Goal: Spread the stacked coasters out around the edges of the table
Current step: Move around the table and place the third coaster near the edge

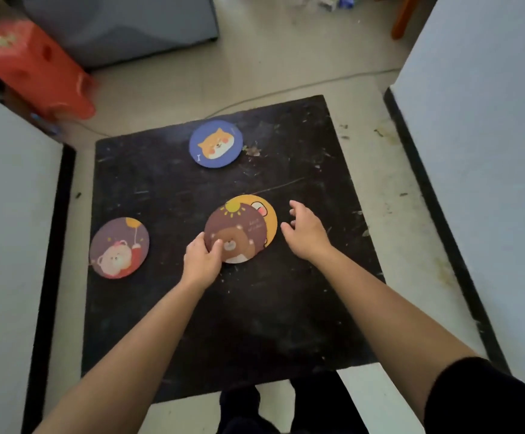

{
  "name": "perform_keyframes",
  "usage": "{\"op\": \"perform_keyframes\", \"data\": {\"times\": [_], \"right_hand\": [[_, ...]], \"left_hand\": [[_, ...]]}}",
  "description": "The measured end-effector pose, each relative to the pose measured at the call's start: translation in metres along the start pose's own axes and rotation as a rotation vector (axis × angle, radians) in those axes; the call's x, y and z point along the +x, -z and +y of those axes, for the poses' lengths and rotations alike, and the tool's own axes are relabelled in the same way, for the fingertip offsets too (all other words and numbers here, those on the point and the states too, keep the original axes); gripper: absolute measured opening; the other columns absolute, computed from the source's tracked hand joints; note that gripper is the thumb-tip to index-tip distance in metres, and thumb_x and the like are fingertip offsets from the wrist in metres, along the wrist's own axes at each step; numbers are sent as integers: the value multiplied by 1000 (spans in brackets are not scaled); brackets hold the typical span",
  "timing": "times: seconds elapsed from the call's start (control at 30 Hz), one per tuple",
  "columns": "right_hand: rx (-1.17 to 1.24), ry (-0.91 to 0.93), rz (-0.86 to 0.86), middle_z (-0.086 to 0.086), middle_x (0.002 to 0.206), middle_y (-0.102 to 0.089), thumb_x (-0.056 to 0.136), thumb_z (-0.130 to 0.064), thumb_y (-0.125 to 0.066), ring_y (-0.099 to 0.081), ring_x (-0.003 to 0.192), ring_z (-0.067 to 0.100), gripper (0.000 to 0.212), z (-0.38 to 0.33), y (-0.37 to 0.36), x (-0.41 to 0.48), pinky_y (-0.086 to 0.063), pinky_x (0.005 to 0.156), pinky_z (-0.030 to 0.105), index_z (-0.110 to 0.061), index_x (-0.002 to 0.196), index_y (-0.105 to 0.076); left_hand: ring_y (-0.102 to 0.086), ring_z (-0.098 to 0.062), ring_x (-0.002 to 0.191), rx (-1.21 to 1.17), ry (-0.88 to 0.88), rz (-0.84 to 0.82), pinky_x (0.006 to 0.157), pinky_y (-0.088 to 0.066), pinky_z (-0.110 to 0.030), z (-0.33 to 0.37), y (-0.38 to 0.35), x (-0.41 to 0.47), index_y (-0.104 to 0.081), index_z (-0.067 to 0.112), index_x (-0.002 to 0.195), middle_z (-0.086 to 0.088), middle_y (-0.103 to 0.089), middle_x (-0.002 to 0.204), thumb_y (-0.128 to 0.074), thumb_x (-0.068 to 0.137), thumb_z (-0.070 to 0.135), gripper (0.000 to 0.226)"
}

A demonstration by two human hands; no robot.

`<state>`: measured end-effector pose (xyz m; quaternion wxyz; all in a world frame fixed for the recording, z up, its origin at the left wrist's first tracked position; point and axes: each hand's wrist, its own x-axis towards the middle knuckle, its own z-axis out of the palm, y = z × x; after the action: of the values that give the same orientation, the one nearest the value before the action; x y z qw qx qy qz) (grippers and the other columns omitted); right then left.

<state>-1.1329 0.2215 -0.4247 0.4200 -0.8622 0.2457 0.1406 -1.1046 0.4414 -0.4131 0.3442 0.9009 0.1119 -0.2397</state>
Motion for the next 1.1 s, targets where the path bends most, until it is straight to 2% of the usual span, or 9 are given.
{"op": "perform_keyframes", "data": {"times": [0.1, 0.27, 0.43, 0.53, 0.63, 0.7, 0.77, 0.93, 1.1], "right_hand": [[84, -26, -81, 7, 145, -50, 96, -18, -53, -53, 124, 25, 58, 1, -20, 24, -48, 102, 46, -18, 150, -33], [120, -10, -162, 6, 142, -49, 96, -12, -50, -53, 124, 25, 61, 6, -58, 38, -47, 95, 34, -25, 152, -30], [246, -74, -179, 5, 140, -49, 91, -9, -57, -56, 118, 20, 71, 8, -70, 34, -52, 97, 37, -28, 153, -27], [295, -174, -251, 3, 127, -59, 91, -14, -63, -60, 105, 16, 68, 9, -62, 32, -56, 88, 35, -19, 151, -32], [225, -185, -351, 9, 128, -62, 91, -23, -65, -60, 114, 24, 64, 12, -59, 16, -52, 98, 43, -13, 148, -40], [139, -161, -350, 9, 130, -62, 92, -28, -64, -59, 116, 24, 55, 16, -62, 4, -49, 101, 42, -10, 142, -49], [122, -169, -336, 7, 133, -61, 93, -27, -63, -58, 117, 23, 46, 21, -65, -5, -50, 98, 39, -13, 137, -56], [173, -261, -346, 3, 124, -64, 96, -20, -57, -61, 106, 20, 41, 33, -72, -17, -55, 91, 37, -21, 137, -56], [628, -463, -222, 10, 117, -63, 92, -21, -65, -66, 102, 23, 59, 30, -81, -22, -60, 77, 34, -16, 146, -41]], "left_hand": [[-53, -30, 120, -116, 126, 5, 94, -41, -32, -7, -16, 15, -48, 8, 134, -13, -56, 134, -54, 93, 28, 46], [-49, -31, 125, -170, 194, 0, 106, -41, -51, -19, -33, 33, -49, 20, 133, -7, -55, 134, -52, 86, 30, 48], [-56, -15, 111, -392, 241, 81, 88, -48, -31, -19, -43, 34, -41, 22, 141, 4, -56, 128, -61, 88, 24, 58], [-55, -16, 106, -507, 355, 77, 80, -48, -32, -19, -42, 29, -26, 18, 150, 7, -56, 111, -68, 86, 25, 77], [-56, -19, 102, -516, 396, -14, 81, -50, -35, -21, -47, 13, -34, 11, 147, 5, -60, 106, -64, 89, 22, 66], [-62, -22, 98, -494, 392, -58, 76, -53, -32, -25, -52, 1, -50, 11, 137, -2, -66, 114, -59, 92, 16, 46], [-63, -15, 85, -584, 407, -74, 67, -51, -27, -30, -54, -5, -57, 12, 129, 1, -69, 101, -55, 94, 11, 35], [-66, -14, 81, -859, 458, -37, 65, -51, -25, -41, -45, -7, -47, 7, 135, -5, -67, 98, -63, 90, 6, 48], [-68, -18, 83, -823, 398, -17, 69, -53, -28, -56, -24, -10, -50, 14, 128, -7, -69, 104, -70, 84, 4, 50]]}}
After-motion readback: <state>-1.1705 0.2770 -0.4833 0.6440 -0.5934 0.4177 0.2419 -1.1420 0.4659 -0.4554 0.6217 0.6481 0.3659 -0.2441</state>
